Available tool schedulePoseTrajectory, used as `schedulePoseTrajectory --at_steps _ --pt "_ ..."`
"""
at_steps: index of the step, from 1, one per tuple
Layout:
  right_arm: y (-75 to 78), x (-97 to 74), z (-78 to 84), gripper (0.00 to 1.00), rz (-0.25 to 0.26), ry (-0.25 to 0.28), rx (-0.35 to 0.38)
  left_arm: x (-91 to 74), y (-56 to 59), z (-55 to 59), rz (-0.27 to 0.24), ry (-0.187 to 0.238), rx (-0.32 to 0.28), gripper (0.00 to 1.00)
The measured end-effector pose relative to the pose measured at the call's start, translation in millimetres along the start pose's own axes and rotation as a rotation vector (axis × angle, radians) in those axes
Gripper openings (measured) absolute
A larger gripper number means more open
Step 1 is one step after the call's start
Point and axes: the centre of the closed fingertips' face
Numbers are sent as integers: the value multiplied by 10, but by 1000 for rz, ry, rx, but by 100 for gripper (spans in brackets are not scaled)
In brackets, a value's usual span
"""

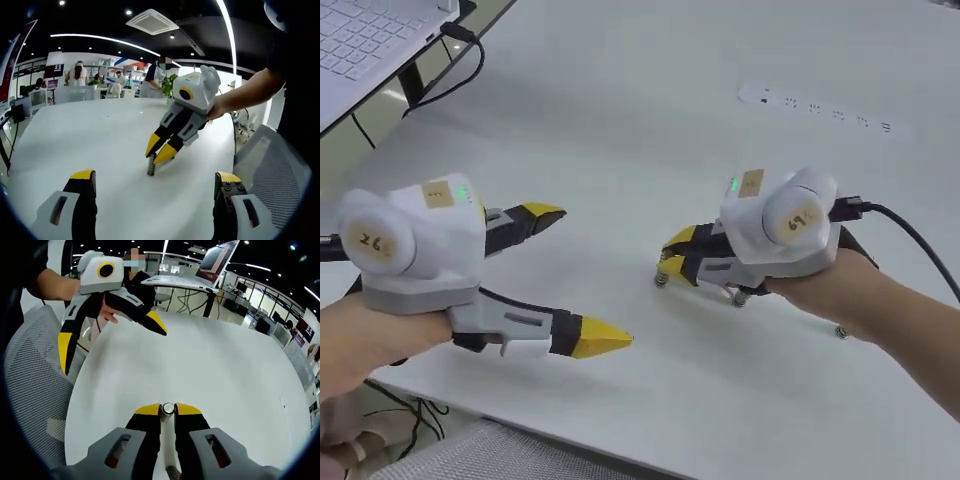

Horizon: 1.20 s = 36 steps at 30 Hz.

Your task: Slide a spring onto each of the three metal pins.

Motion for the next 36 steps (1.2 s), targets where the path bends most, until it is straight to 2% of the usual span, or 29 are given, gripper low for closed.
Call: schedulePoseTrajectory --at_steps 11,16,26,34,36 --pt "16 8 -3 8 4 -28 -28 -8 9 -13 3 1 4 95" --pt "30 -12 -71 13 13 7 -7 -1 13 -32 4 -1 9 95" --pt "46 -118 -105 17 27 31 0 79 57 -88 16 -16 26 95" --pt "69 -301 -66 25 60 70 43 154 108 -157 35 -29 50 95" --pt "74 -386 -58 27 73 97 72 176 120 -177 37 -32 53 95"
Point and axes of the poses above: the centre of the closed fingertips' face, and the gripper's own axes: x roughly forward along the fingers, y roughly to its right, z roughly out of its underside, and after that the axes turned 8 degrees about -x, right-handed
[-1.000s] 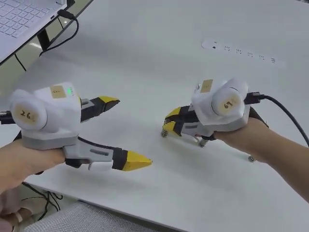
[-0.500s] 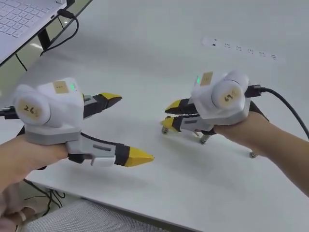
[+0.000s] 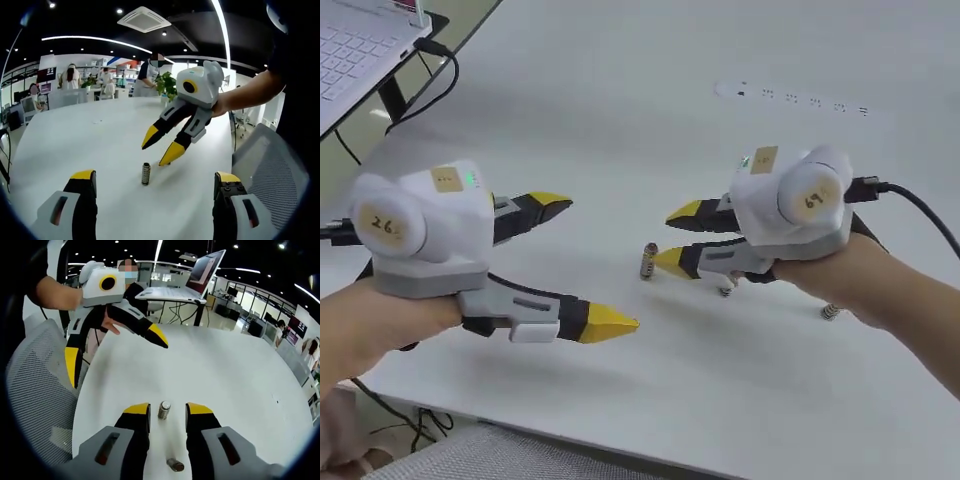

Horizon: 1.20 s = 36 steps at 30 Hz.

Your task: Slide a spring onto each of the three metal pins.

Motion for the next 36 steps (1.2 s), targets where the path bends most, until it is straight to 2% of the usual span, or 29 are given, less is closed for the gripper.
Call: schedulePoseTrajectory --at_steps 4,10,16,25,28,33,36 --pt "43 -131 47 33 25 19 27 34 28 -30 6 -9 11 95" --pt "20 -353 46 45 42 96 84 96 74 -52 16 -27 29 94" --pt "-26 -507 140 54 55 110 113 132 112 -91 20 -32 32 95" --pt "-6 -836 329 65 128 153 200 157 154 -118 25 -52 42 97" --pt "5 -962 387 72 158 186 239 170 167 -122 28 -53 45 97" --pt "54 -1208 626 80 231 184 320 186 201 -118 33 -57 39 97" --pt "95 -1349 729 88 276 196 356 192 197 -89 29 -67 39 98"
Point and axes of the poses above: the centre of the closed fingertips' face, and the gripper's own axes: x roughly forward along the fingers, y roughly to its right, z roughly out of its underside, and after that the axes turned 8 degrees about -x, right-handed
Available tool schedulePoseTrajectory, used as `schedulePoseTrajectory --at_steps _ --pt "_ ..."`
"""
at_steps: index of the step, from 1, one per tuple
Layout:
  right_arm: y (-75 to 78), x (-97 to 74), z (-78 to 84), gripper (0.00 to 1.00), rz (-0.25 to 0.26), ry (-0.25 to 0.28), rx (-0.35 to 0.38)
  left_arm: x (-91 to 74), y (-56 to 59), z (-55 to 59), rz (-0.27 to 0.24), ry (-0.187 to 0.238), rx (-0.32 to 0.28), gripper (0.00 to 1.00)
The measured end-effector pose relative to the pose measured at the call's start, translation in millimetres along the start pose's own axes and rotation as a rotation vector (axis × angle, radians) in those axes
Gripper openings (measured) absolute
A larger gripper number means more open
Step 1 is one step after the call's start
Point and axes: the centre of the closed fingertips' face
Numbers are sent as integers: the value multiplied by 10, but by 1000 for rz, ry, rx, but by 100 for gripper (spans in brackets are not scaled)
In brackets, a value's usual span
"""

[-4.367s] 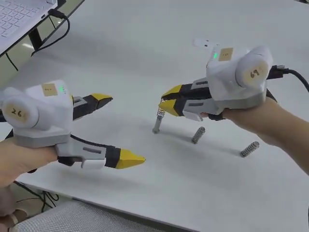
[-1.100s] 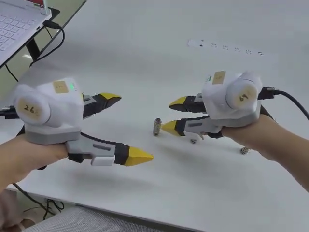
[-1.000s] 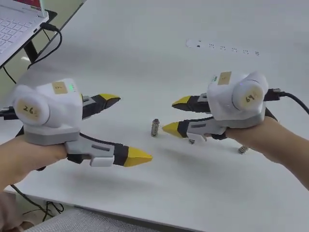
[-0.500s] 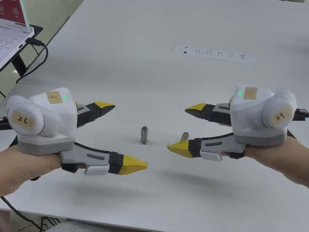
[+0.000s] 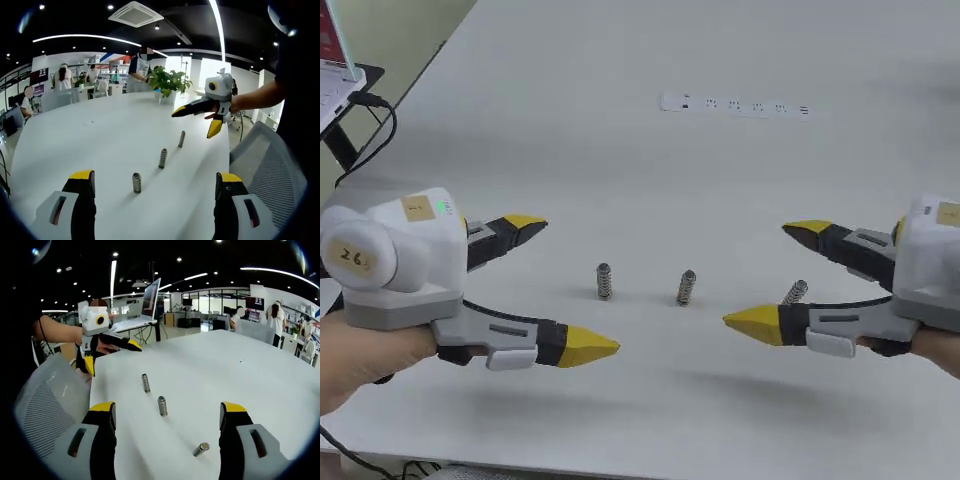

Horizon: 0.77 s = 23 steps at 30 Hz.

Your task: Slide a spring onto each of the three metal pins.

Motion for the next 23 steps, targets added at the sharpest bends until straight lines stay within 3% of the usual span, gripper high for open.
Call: schedulePoseTrajectory --at_steps 5,12,18,23 --pt "61 -226 79 99 37 12 33 -18 -36 7 -17 0 -3 98" --pt "131 -414 273 99 82 -27 68 -59 -58 -57 -32 16 -19 98" --pt "199 -579 417 99 118 -62 106 -84 -31 -47 -41 9 -16 98" --pt "235 -716 416 99 141 -54 121 -130 -18 -21 -50 1 -17 98"
Point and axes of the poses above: the centre of the closed fingertips' face, and the gripper's own axes: x roughly forward along the fingers, y roughly to its right, z roughly out of its underside, and after that the axes turned 8 degrees about -x, right-handed
